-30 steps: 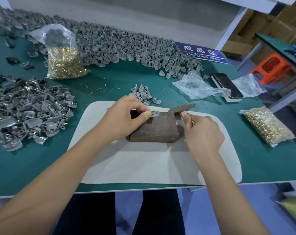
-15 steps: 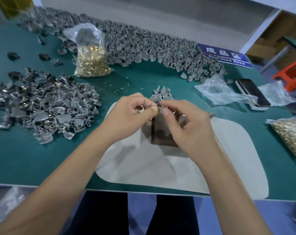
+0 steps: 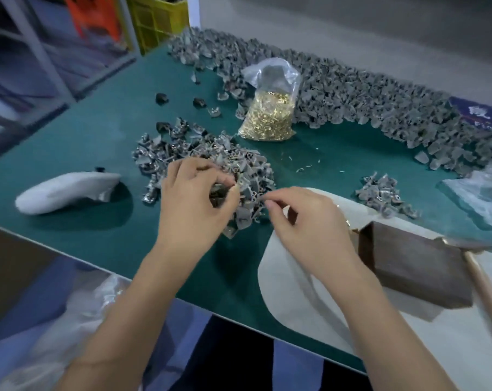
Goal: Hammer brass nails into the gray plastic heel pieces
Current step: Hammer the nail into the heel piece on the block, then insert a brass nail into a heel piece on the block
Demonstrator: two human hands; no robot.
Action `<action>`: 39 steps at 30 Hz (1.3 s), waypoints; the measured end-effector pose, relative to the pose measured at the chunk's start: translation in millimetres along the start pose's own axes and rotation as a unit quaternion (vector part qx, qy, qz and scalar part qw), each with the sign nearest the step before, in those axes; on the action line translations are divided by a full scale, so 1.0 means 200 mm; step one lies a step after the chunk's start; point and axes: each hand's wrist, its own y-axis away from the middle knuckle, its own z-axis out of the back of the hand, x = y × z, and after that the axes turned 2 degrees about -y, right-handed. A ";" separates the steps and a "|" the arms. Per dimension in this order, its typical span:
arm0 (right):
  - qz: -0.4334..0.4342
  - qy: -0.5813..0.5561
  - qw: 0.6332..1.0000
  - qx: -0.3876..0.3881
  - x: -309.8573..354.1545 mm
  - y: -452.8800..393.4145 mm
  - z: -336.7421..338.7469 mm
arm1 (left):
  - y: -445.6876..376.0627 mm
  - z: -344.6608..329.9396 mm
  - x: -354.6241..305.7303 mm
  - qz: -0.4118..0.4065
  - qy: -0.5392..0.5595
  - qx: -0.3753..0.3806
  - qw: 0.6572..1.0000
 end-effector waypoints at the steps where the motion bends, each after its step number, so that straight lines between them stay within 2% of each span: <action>1: 0.003 0.008 1.000 0.002 0.02 -0.02 -0.02 | 0.00 0.00 0.01 0.004 -0.007 0.000 1.000; 3: -0.004 0.024 1.000 -0.005 0.02 -0.03 -0.03 | -0.02 0.00 0.02 0.007 -0.004 0.001 1.000; 5: -0.046 0.041 0.997 -0.035 -0.01 -0.03 0.00 | -0.02 -0.01 0.00 -0.017 0.009 -0.016 1.000; 8: -0.166 0.113 0.971 -0.131 -0.15 -0.04 0.14 | 0.00 -0.06 -0.10 -0.123 0.032 -0.037 0.991; 10: -0.224 0.170 0.948 -0.147 -0.27 -0.03 0.26 | 0.02 -0.11 -0.18 -0.172 0.068 0.040 0.982; 13: -0.270 0.208 0.938 -0.059 -0.39 0.02 0.37 | 0.04 -0.20 -0.30 -0.147 0.094 0.185 0.967; 16: -0.265 0.144 0.953 -0.008 -0.43 0.08 0.37 | 0.04 -0.26 -0.35 -0.130 0.052 0.234 0.962; 20: -0.247 0.083 0.965 -0.039 -0.44 0.08 0.37 | 0.01 -0.31 -0.41 -0.110 0.006 0.228 0.967; 26: -0.284 0.066 0.954 -0.068 -0.46 0.08 0.39 | -0.01 -0.37 -0.45 -0.107 -0.052 0.200 0.973; 33: -0.268 0.048 0.959 -0.083 -0.46 0.09 0.39 | -0.01 -0.42 -0.46 -0.121 -0.098 0.173 0.973; 35: -0.249 0.015 0.964 -0.089 -0.47 0.09 0.40 | -0.01 -0.44 -0.47 -0.116 -0.055 0.157 0.979; 37: -0.227 -0.064 0.967 -0.099 -0.48 0.10 0.40 | -0.02 -0.45 -0.51 -0.088 0.060 0.167 0.980; 39: -0.209 -0.166 0.957 -0.113 -0.49 0.11 0.41 | -0.03 -0.46 -0.58 -0.065 0.164 0.194 0.965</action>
